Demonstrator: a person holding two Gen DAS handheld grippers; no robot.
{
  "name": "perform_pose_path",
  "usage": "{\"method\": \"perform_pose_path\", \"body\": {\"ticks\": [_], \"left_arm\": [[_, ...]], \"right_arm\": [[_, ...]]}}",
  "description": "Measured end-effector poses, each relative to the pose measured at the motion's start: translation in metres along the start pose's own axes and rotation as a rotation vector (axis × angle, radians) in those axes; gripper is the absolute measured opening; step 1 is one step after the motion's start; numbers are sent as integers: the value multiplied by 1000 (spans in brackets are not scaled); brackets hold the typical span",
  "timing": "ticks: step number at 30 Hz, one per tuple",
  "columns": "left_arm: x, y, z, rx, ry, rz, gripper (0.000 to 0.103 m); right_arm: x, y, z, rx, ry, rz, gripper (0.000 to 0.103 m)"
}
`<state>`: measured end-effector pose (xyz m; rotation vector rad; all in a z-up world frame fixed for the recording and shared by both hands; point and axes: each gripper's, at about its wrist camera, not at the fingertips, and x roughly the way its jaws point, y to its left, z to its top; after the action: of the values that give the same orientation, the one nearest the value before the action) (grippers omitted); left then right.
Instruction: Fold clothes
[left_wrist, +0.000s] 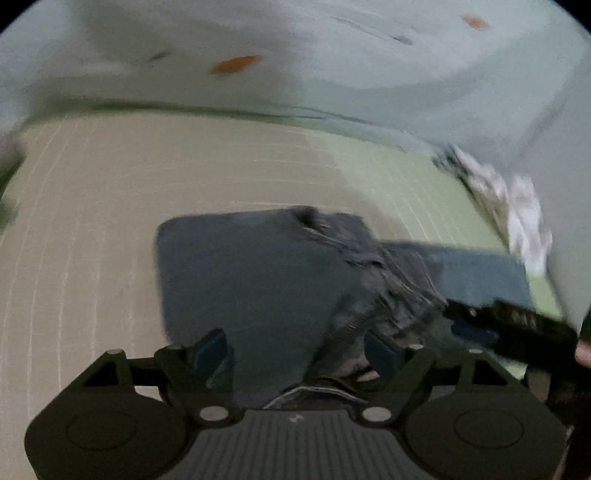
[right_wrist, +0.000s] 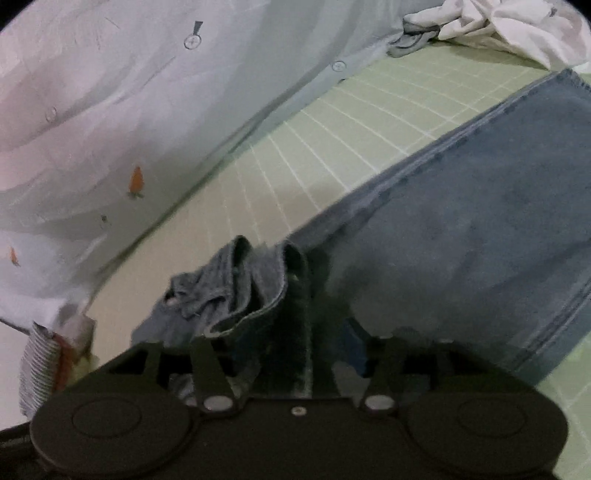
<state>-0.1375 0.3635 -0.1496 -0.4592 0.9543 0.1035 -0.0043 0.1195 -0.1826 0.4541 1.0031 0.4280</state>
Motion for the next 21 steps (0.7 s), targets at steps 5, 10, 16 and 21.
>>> {"method": "perform_pose_path", "body": {"ticks": [5,10,16,21], "left_arm": [[8,14,-12,-25,46,56,83],[25,20,-28,-34,126,3,76],[24,21,-45,75,130,50,33],[16,35,-52,-15,114,54,33]], "right_arm": [[14,0,0,95,13,58,76],[10,-13,6,211,-38,111,81],[8,-16,-1,189,-17,42,81],[2,-21,-5,92,-13,-69,93]]}}
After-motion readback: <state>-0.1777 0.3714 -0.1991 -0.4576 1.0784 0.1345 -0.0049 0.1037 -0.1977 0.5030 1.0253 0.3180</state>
